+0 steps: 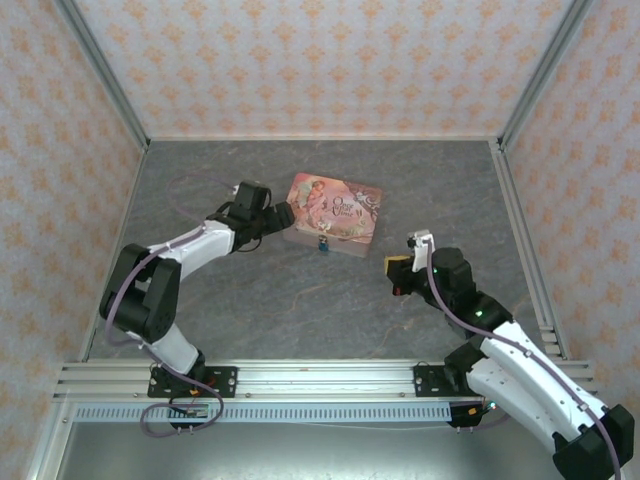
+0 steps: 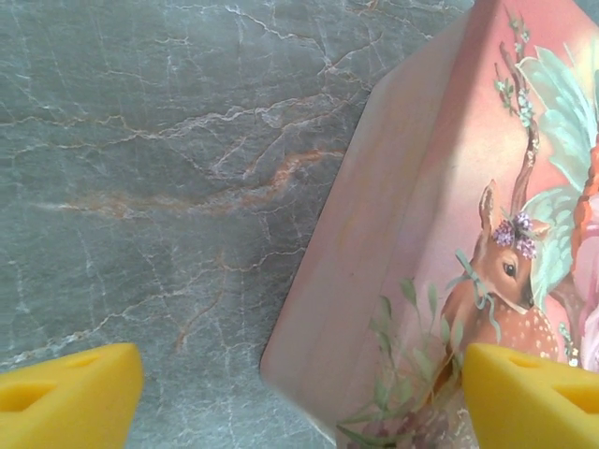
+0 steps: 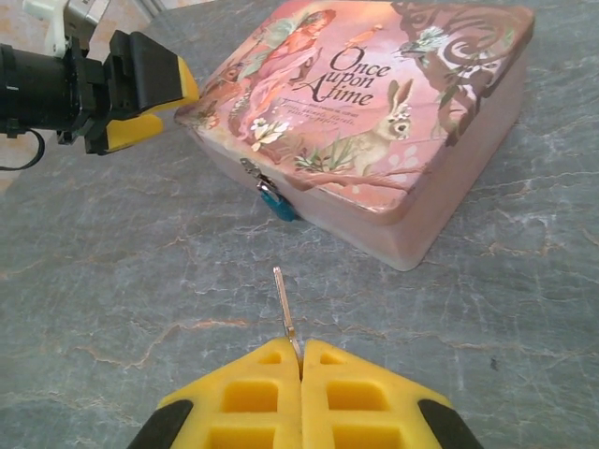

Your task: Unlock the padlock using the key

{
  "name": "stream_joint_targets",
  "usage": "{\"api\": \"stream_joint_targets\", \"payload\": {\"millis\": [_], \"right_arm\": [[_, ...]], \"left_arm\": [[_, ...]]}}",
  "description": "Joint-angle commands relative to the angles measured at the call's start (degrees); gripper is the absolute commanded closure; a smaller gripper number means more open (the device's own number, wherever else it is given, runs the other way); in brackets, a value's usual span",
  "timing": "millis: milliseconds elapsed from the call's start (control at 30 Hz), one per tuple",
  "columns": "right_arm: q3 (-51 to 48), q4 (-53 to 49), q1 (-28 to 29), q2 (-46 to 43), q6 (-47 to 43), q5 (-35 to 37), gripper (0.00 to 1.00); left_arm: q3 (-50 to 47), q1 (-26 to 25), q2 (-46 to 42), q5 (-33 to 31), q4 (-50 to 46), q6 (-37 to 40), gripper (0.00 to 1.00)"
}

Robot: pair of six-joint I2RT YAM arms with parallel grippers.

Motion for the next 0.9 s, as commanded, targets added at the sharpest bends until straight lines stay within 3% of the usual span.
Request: {"api": "stream_joint_targets", "payload": {"millis": [0,267,433,567,867], "right_arm": [[1.07,3.32,-0.01,2.03,1.31,-3.26,1.00],[4.36,10.91,-1.42,12.63,5.10,-9.77,1.00],[6.59,20.30,-3.85,21.58,11.44,-14.75,1.00],[8.66,27.95,-5.16,29.59,15.76,-16.98,1.00],[13.50,42.50,-6.58,44.88,20.83,-17.70,1.00]], "left_arm": [[-4.08,0.67,-8.97,-2.91,-1.72,5.13,0.07],[-20.82,0.33,-29.38,5.95,10.25,9.17,0.04],[-26.26,-4.29,-35.16,8.16,12.49,14.13,0.03],[-31.00,-10.44,-36.22,5.87,18.78,16.69,0.01],[-31.65,-11.12,-25.74,13.71,29.26,15.20,0.01]]}}
